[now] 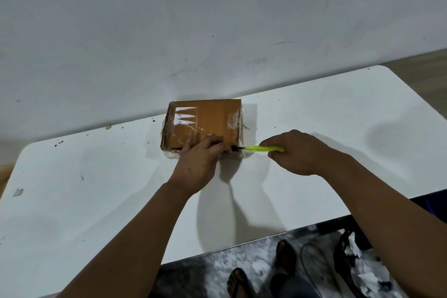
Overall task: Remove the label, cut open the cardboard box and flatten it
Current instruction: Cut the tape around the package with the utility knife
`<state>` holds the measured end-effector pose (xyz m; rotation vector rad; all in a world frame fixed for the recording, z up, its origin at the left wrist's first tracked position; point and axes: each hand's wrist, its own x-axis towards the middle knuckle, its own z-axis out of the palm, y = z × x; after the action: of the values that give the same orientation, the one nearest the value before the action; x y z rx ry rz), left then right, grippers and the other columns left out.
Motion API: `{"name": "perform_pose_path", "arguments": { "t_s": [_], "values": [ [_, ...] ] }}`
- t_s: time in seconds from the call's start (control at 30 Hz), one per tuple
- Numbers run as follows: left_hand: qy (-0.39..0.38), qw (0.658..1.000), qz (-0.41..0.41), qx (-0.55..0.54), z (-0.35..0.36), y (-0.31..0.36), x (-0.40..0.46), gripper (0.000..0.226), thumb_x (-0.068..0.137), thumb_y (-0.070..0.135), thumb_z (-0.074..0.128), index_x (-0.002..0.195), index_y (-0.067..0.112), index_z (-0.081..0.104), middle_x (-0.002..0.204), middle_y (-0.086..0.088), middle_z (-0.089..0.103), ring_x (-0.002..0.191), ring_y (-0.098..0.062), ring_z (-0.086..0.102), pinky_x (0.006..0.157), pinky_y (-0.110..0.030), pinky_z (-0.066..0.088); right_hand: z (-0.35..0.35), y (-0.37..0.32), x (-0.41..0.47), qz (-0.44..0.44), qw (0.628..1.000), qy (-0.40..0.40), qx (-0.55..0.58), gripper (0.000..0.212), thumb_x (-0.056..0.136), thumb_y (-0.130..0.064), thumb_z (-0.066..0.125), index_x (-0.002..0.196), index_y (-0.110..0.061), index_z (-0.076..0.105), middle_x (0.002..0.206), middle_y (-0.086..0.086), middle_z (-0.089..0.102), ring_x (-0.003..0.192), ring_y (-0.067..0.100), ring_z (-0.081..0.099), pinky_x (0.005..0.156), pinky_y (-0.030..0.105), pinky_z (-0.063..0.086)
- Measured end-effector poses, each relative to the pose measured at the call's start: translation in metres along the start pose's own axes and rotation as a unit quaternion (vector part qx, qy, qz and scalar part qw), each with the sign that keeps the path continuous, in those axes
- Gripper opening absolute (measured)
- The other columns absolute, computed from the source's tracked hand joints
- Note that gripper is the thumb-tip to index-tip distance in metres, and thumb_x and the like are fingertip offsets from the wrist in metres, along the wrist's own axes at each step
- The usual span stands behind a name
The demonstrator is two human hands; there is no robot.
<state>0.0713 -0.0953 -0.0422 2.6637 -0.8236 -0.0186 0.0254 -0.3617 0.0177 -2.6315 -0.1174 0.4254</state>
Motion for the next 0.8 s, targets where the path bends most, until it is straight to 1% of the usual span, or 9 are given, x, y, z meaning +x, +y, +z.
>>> {"name": "perform_pose_path", "arguments": {
  "t_s": [0.1, 0.2, 0.27, 0.33, 0.53, 0.6, 0.67, 0.73, 0.8],
  "values": [
    [-0.011, 1.000, -0.002, 0.001, -0.002, 0.003, 0.000, 0.048, 0.092, 0.026, 0.026, 0.119, 0.029, 0.066, 0.134, -0.001, 0.061, 0.130, -0.026, 0.053, 0.115, -0.059, 0.022, -0.004, -0.003, 0.005, -0.002, 0.999, -0.017, -0.035, 0.033, 0.094, -0.032, 0.048, 0.119, -0.047, 0.063, 0.107, -0.009, 0.067, 0.095, 0.021, 0.060, 0.080, 0.032, 0.046],
    [-0.011, 1.000, 0.002, 0.006, -0.002, 0.002, 0.000, 0.041, 0.093, 0.017, 0.036, 0.119, 0.028, 0.066, 0.135, -0.002, 0.060, 0.131, -0.027, 0.052, 0.115, -0.058, 0.023, 0.004, -0.004, 0.011, 0.002, 0.997, -0.024, -0.070, 0.036, 0.094, -0.034, 0.047, 0.124, -0.048, 0.059, 0.118, -0.009, 0.065, 0.104, 0.021, 0.059, 0.082, 0.030, 0.042],
    [-0.008, 1.000, 0.006, 0.009, -0.002, 0.002, 0.000, 0.039, 0.093, 0.012, 0.043, 0.119, 0.029, 0.066, 0.135, -0.002, 0.060, 0.131, -0.026, 0.052, 0.114, -0.058, 0.023, 0.013, 0.000, 0.012, 0.012, 0.996, -0.037, -0.077, 0.036, 0.095, -0.033, 0.046, 0.126, -0.046, 0.058, 0.119, -0.007, 0.065, 0.108, 0.023, 0.059, 0.087, 0.033, 0.045],
    [-0.006, 1.000, 0.008, 0.011, -0.002, 0.001, 0.000, 0.037, 0.094, 0.008, 0.048, 0.119, 0.028, 0.066, 0.136, -0.001, 0.059, 0.130, -0.026, 0.052, 0.115, -0.060, 0.024, 0.025, 0.006, 0.009, 0.027, 0.997, -0.040, -0.056, 0.036, 0.097, -0.031, 0.046, 0.128, -0.043, 0.059, 0.114, -0.004, 0.067, 0.106, 0.025, 0.061, 0.091, 0.037, 0.048],
    [0.001, 1.000, 0.001, 0.017, -0.002, 0.004, 0.001, 0.035, 0.096, 0.006, 0.054, 0.120, 0.027, 0.066, 0.137, -0.001, 0.059, 0.124, -0.029, 0.057, 0.115, -0.060, 0.027, 0.045, 0.016, 0.006, 0.049, 0.999, -0.020, -0.001, 0.037, 0.096, -0.032, 0.049, 0.131, -0.041, 0.058, 0.123, -0.005, 0.066, 0.108, 0.026, 0.063, 0.091, 0.037, 0.050],
    [-0.001, 1.000, 0.020, -0.006, -0.004, 0.002, 0.000, 0.036, 0.096, 0.008, 0.055, 0.125, 0.027, 0.063, 0.136, -0.001, 0.060, 0.129, -0.027, 0.054, 0.116, -0.058, 0.028, 0.041, 0.017, 0.004, 0.045, 0.999, -0.027, 0.007, 0.035, 0.096, -0.033, 0.050, 0.129, -0.041, 0.059, 0.118, -0.007, 0.066, 0.106, 0.025, 0.063, 0.089, 0.035, 0.050],
    [0.004, 0.998, 0.036, -0.046, -0.010, 0.000, -0.002, 0.040, 0.095, 0.013, 0.058, 0.133, 0.025, 0.058, 0.136, 0.000, 0.061, 0.135, -0.023, 0.050, 0.117, -0.054, 0.029, 0.035, 0.020, -0.003, 0.044, 0.999, -0.019, 0.023, 0.031, 0.094, -0.031, 0.053, 0.121, -0.041, 0.063, 0.099, -0.014, 0.067, 0.092, 0.019, 0.065, 0.079, 0.031, 0.050],
    [0.038, 0.996, 0.021, -0.084, -0.018, -0.002, -0.005, 0.044, 0.094, 0.021, 0.059, 0.137, 0.022, 0.055, 0.137, -0.002, 0.061, 0.136, -0.022, 0.048, 0.117, -0.049, 0.032, 0.029, 0.027, -0.012, 0.048, 0.998, 0.002, 0.049, 0.026, 0.092, -0.028, 0.055, 0.112, -0.041, 0.066, 0.079, -0.019, 0.063, 0.074, 0.008, 0.062, 0.067, 0.027, 0.045],
    [0.093, 0.991, 0.011, -0.091, -0.027, -0.008, -0.006, 0.042, 0.094, 0.021, 0.058, 0.135, 0.020, 0.058, 0.133, -0.002, 0.062, 0.131, -0.022, 0.048, 0.113, -0.050, 0.038, 0.026, 0.032, -0.022, 0.054, 0.994, 0.018, 0.096, 0.024, 0.091, -0.027, 0.058, 0.107, -0.041, 0.068, 0.074, -0.016, 0.064, 0.061, 0.002, 0.058, 0.060, 0.022, 0.042]
  ]
}}
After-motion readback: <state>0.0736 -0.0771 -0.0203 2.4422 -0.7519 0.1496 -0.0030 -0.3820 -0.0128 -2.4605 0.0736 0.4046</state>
